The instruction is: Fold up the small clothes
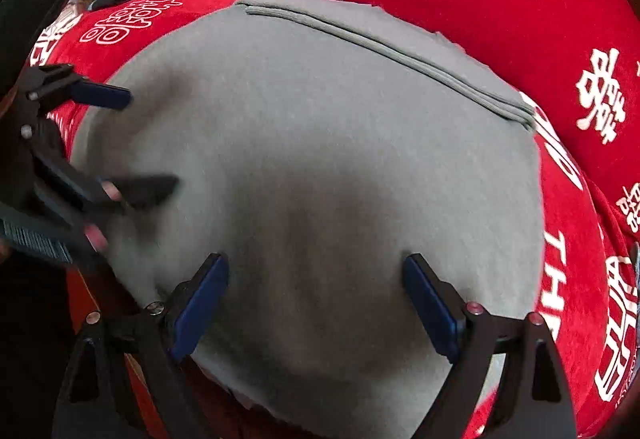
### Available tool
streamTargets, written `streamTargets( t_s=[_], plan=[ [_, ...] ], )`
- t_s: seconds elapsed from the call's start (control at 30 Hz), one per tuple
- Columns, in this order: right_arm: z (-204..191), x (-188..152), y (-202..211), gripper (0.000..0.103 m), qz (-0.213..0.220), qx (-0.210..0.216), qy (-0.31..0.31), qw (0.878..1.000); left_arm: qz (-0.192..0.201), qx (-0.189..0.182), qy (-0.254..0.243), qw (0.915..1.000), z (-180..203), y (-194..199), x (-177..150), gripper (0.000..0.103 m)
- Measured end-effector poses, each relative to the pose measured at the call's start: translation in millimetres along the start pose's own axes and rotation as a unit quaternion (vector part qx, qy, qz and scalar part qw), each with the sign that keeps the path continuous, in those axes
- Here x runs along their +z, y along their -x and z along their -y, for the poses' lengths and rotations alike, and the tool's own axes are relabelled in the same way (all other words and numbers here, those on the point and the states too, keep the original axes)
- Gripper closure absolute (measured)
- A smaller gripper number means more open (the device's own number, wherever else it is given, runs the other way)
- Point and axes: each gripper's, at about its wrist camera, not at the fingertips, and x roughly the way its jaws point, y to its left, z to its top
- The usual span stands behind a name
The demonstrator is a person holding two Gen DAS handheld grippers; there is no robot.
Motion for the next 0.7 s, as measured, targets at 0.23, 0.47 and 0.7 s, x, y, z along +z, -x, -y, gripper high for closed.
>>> streamTargets(
  t_s=[0.23,0.47,0.7],
  plan=[
    [0,-46,6,0.005,-0.054,-0.062,0.067,0.994,-0.038,0.017,-0.035,0.9985,-4,-1,-22,0.0],
    [1,-13,28,0.005,-0.013,-0.026,0.036,0.999,-0.004,0.04,-0.032,0.9987,-4,19,-7,0.0],
    [12,24,-10,0.005,-0.007,-0.008,-0.048,0.999,-0.01,0.02,0.045,0.9987,-12,-5,19,0.0]
  ],
)
